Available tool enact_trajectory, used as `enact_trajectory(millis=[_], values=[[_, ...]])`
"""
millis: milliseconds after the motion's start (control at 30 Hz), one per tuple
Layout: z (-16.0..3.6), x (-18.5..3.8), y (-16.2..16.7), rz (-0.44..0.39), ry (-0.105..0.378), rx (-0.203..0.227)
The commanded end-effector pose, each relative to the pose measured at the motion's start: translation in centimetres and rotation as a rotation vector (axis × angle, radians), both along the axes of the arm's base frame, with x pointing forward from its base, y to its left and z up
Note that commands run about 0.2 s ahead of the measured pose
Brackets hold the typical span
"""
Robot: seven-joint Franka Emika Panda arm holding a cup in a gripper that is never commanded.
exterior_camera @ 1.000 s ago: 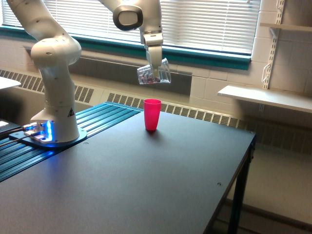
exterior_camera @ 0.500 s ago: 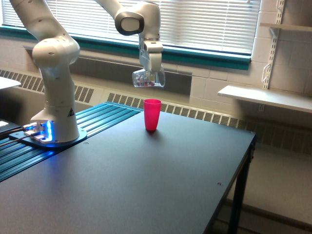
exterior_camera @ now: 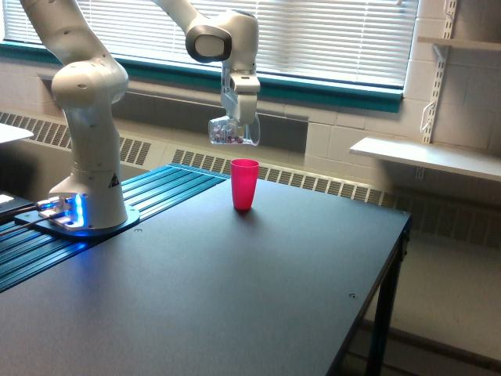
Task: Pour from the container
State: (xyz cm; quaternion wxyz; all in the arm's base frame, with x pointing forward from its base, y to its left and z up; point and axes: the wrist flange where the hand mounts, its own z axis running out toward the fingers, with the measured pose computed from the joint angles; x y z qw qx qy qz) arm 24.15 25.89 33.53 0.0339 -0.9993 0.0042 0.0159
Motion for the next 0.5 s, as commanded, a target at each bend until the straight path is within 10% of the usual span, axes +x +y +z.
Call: enact_trajectory(millis=[33,500], values=[[-0.4,-0.4,0.0,0.015,0.016,-0.011],[-1.8,-1.5,-0.7,0.014,0.081,-0.111]])
